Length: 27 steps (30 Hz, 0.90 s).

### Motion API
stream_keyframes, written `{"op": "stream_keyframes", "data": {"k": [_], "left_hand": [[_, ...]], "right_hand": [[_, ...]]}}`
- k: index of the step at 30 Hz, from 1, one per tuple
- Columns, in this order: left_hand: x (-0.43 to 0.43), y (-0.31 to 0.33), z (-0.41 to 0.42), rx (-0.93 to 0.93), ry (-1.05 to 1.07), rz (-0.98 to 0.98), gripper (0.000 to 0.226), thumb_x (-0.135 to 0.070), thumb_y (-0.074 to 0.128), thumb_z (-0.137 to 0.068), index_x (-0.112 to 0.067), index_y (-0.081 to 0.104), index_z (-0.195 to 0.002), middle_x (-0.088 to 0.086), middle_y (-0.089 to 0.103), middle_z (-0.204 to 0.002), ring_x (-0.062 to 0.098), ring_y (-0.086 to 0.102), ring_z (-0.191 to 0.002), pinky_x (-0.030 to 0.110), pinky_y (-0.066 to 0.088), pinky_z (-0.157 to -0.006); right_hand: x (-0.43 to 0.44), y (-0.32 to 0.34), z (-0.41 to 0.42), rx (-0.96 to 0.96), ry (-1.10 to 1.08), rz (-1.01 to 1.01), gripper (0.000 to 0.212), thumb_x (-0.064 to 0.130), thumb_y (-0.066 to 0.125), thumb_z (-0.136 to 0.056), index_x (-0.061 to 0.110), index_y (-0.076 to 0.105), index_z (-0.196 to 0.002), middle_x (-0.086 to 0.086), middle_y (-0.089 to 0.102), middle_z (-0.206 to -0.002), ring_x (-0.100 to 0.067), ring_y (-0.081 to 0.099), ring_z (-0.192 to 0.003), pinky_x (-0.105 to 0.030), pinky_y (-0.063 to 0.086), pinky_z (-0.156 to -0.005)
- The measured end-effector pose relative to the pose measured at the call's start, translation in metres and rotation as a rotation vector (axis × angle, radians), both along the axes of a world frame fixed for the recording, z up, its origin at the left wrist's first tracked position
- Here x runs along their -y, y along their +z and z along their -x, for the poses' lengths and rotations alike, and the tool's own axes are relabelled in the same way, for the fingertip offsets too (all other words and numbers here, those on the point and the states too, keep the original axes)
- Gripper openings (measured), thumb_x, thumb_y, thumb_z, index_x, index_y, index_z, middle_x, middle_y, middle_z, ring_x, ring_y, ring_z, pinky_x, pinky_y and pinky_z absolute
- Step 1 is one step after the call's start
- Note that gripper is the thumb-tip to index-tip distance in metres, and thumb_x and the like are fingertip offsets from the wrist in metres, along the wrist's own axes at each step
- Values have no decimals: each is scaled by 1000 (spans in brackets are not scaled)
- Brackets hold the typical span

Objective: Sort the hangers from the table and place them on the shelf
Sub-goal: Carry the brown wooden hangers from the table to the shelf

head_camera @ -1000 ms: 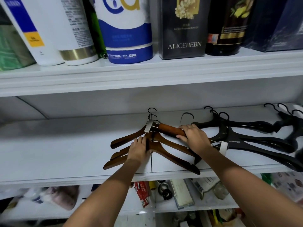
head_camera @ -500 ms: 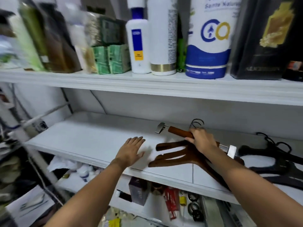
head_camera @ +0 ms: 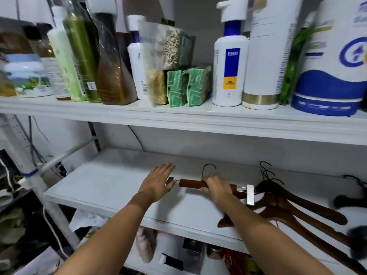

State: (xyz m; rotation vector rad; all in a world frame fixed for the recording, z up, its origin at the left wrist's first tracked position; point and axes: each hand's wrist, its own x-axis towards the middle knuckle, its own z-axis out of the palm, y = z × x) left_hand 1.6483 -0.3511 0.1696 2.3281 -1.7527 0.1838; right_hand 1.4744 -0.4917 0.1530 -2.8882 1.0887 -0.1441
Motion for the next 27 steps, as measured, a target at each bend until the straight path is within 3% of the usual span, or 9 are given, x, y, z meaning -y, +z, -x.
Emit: {"op": "stream_keyframes", "data": {"k": [5, 10, 19, 24, 27], "left_hand": [[15, -16, -43, -40, -64, -39, 83, -67, 4, -77, -25, 18, -148, -6, 16, -157, 13, 13, -145, 28, 8, -118], [26, -31, -77, -56, -125, -49, 58, -46, 34, -98, -24, 17, -149, -5, 16, -157, 12, 12, -145, 26, 5, -118], [35, -43, -112, -96, -132, -110, 56, -42, 33, -99, -24, 16, -149, -5, 15, -157, 14, 11, -145, 27, 6, -120], [44, -36, -107, -74, -153, -121, 56, -41, 32, -99, -24, 16, -149, -4, 15, -157, 15, 12, -145, 27, 5, -118], [56, -27, -95, -46, -176, -116, 57, -40, 34, -99, -22, 15, -150, -2, 16, -157, 16, 14, -145, 27, 6, -118]], "right_hand": [[-5, -29, -61, -15, -64, -86, 39, 39, 54, -93, 18, 54, -127, -6, 53, -123, -23, 47, -117, -36, 44, -91], [-4, -53, -106, -56, -104, -124, 39, 36, 53, -94, 15, 54, -127, -7, 49, -125, -24, 47, -116, -37, 42, -94], [-4, -94, -146, 13, -205, -179, 38, 28, 54, -94, 13, 53, -130, -6, 52, -127, -23, 46, -116, -33, 41, -95], [-9, -99, -139, 42, -197, -118, 59, 36, 57, -92, 17, 36, -143, -8, 40, -141, -26, 39, -126, -34, 31, -107], [-7, -87, -115, 133, -201, -66, 56, 38, 54, -93, 21, 36, -143, -4, 43, -139, -23, 42, -123, -33, 31, -105]]}}
